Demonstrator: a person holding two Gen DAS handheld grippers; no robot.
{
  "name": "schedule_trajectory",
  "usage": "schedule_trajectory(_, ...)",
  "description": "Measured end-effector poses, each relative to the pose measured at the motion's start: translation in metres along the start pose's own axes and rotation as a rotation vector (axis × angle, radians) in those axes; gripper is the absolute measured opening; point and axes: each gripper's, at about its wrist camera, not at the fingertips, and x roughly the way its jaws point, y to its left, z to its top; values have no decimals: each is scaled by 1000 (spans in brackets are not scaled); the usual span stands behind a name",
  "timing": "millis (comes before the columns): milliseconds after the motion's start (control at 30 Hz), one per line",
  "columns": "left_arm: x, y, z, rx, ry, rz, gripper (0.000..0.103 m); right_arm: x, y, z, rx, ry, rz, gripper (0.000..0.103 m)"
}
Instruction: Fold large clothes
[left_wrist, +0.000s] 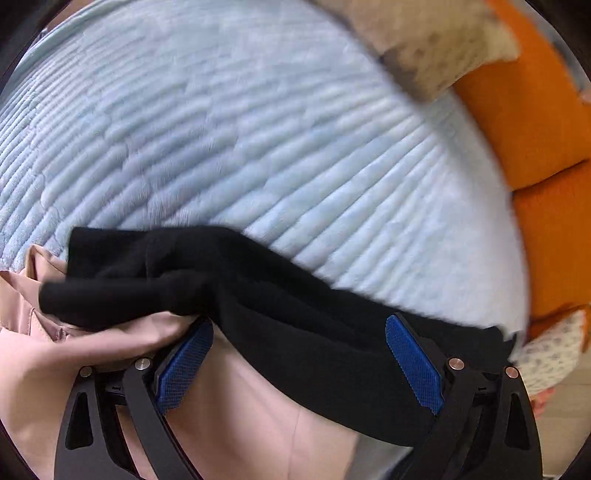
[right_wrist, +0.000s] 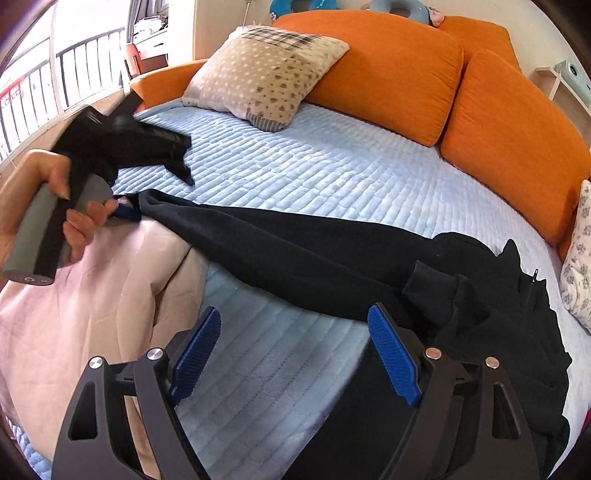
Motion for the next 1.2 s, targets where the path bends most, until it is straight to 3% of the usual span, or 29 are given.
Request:
schedule_trajectory(33,7,-3,0,7,8,45,94,0,-2,-1,9,0,2,81)
schedule_trajectory(67,8,-5,0,4,-13,76,87,1,-5,-3,15,0,-2,81)
schedule_trajectory(133,7,-11,-3,-1,-54,160,72,2,-8,-7,18,2,-11,81)
schedule_trajectory(167,6,-12,-4,0,-82,188,58,2,-9,-9,16,6,-13,81)
schedule_trajectory(200,5,-11,-2,-5,-103,190,32,4,-10,-12,10,15,-19,81)
schedule_trajectory(267,6,0,3,-46,-99,151,25,3,-12,-17,-2,22,-28,81)
schedule_trajectory(433,4,9,4,-32,-101,98,14,1,-25,-26,13,22,-44,81)
schedule_trajectory(600,-20,10,-9,-20,-190,37,11,-1,-45,-35,63,18,-62,81)
schedule_trajectory(700,-41,0,-18,-9,-249,-10,11,-5,-78,-45,177,-32,-70,80)
schedule_trajectory(800,-66,-16,-22,42,-314,-16,11,-1,-122,-58,332,-63,-44,32)
schedule_trajectory(900,-93,-41,-32,106,-373,-36,11,17,-166,-70,510,-29,43,16)
schedule_trajectory(1100,-145,-131,-73,294,-491,-77,11,45,-183,-93,648,-45,114,16)
schedule_trajectory(1200,-165,-192,-112,430,-524,-111,11,55,-182,-103,699,-47,98,16)
